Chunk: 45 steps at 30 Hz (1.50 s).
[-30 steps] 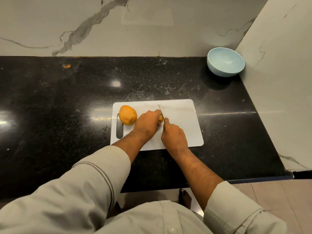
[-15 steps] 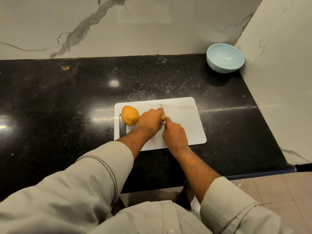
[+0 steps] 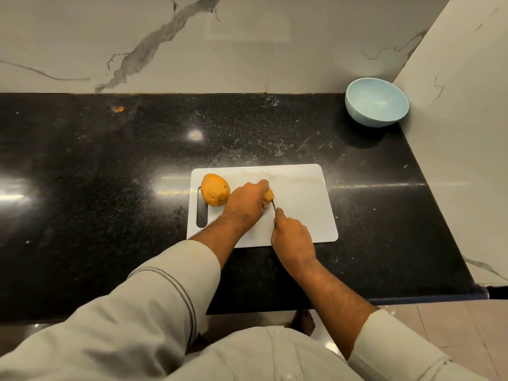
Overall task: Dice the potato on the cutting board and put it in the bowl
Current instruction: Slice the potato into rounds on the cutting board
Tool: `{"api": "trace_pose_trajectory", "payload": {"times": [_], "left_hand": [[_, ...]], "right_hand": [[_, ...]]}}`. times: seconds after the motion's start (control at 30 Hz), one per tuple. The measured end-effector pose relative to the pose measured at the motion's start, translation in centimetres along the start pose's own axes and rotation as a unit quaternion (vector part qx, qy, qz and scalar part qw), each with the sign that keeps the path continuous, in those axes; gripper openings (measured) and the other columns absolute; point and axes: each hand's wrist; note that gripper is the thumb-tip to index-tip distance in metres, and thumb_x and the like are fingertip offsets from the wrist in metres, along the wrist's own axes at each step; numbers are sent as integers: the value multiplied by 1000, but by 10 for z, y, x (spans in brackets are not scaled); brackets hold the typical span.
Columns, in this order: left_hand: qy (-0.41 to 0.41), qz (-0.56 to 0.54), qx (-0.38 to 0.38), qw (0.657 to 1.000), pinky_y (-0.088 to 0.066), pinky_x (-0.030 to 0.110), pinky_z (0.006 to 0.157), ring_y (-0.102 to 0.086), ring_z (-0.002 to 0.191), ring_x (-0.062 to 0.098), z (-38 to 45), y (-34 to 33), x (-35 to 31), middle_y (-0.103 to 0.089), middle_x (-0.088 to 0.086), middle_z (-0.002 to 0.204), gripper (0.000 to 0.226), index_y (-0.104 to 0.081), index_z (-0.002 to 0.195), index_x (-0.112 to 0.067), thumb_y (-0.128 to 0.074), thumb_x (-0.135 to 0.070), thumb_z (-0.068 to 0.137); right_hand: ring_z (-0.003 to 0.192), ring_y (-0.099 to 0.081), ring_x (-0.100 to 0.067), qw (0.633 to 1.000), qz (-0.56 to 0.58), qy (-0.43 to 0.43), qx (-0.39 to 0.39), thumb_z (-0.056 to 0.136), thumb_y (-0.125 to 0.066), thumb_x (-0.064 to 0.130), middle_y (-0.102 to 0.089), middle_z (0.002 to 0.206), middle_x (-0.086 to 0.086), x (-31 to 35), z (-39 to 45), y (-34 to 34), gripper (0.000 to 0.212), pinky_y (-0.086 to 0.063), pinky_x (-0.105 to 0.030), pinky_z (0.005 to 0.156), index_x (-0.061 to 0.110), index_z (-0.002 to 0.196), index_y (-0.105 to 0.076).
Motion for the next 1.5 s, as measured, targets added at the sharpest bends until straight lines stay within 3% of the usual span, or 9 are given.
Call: {"api": "trace_pose_trajectory", "payload": {"times": [0.27,0.57,0.67,0.83,1.03,1.23,1.5], "left_hand": [[-1,9,11,1000,-37,28,60,-58,78,24,1,4,-1,-66,10,98,21,-52,110,-14,-56,-14,90],[16,-9,8,1000,-38,29,59,-52,76,20,1,2,0,-65,9,99,24,-49,114,-16,-57,-16,91],[19,-29,4,999,-46,31,60,-57,77,21,-1,3,1,-64,7,96,22,-46,111,-17,-56,-15,92],[15,-35,7,999,-37,25,58,-48,68,13,2,5,1,-52,-6,83,18,-48,105,-20,-54,-9,91],[13,-17,10,1000,-36,25,56,-50,71,17,1,6,0,-60,2,90,23,-48,111,-19,-54,-10,91],[22,-7,20,1000,-39,28,59,-53,75,19,1,7,-3,-64,8,98,25,-46,115,-19,-54,-11,92],[21,7,28,999,-39,27,59,-54,76,19,1,10,-5,-63,9,98,25,-46,114,-17,-53,-8,92]], "right_hand": [[92,-63,-24,1000,-1,-12,9,103,-33,18,-64,110,-10,9,14,6,47,-51,-32,78,10,149,-28],[92,-64,-23,999,-29,-3,22,102,-37,18,-64,110,-8,-4,-6,3,49,-53,-34,81,10,149,-27],[94,-64,-23,1000,-23,-6,20,102,-39,22,-64,111,-8,-9,-10,7,45,-53,-34,83,11,145,-34],[83,-66,-21,998,9,-37,-45,103,-39,24,-68,100,-7,-16,-13,17,31,-57,-32,75,11,129,-51],[76,-65,-22,995,33,-7,-92,103,-36,25,-68,92,-7,5,2,19,34,-56,-36,71,12,132,-50],[72,-64,-21,995,42,-6,-92,102,-39,25,-68,88,-6,11,8,12,25,-56,-34,66,14,119,-55],[71,-64,-20,995,42,-5,-95,102,-40,24,-68,88,-5,14,11,7,24,-57,-35,67,14,116,-56]]}}
Point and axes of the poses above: each hand's wrist, its own z-axis towards the middle knuckle, its own y-axis out of the back of the hand, x = y × z
